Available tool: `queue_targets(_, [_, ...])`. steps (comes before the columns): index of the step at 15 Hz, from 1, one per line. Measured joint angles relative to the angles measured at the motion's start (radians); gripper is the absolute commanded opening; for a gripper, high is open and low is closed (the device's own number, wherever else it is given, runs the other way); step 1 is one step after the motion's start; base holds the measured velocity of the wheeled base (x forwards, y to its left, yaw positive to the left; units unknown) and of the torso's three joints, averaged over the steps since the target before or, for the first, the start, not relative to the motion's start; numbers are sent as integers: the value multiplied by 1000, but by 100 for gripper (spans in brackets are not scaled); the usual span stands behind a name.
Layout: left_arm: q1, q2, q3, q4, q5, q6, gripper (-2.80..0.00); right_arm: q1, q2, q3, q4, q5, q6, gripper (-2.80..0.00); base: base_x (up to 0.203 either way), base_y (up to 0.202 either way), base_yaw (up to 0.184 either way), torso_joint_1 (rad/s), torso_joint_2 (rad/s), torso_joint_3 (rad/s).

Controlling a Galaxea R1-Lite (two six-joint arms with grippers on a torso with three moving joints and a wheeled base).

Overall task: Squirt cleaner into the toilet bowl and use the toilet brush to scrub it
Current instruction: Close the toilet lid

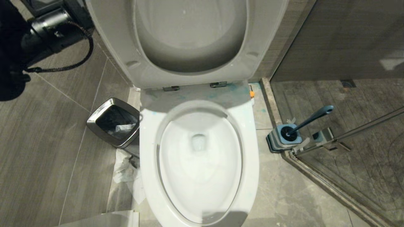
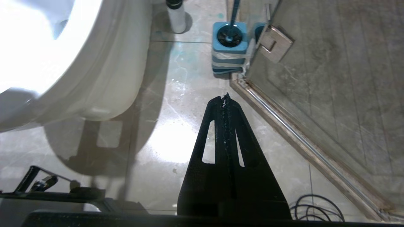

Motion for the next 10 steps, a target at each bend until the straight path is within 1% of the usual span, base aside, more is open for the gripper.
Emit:
queue_targets(2, [9,-95,196,24,1,0,-280,0,0,0,1,0,0,-280,0,0,0,0,0,0])
queue_targets(3, [11,-146,284,54,0,-2,-280,0,0,0,0,-1,0,-280,0,0,0,0,0,0])
queue_targets(5, [13,-246,405,168,-8,6,-280,0,0,0,0,0,0,-280,0,0,0,0,0,0])
queue_targets(6, [12,-286,435,245,-16,19,-280,0,0,0,0,0,0,-280,0,0,0,0,0,0])
queue_targets(8, [10,-346,463,417,-32,75,-280,0,0,0,0,0,0,-280,0,0,0,0,0,0])
queue_targets(10, [10,-380,470,576,-34,187,-280,0,0,0,0,0,0,-280,0,0,0,0,0,0])
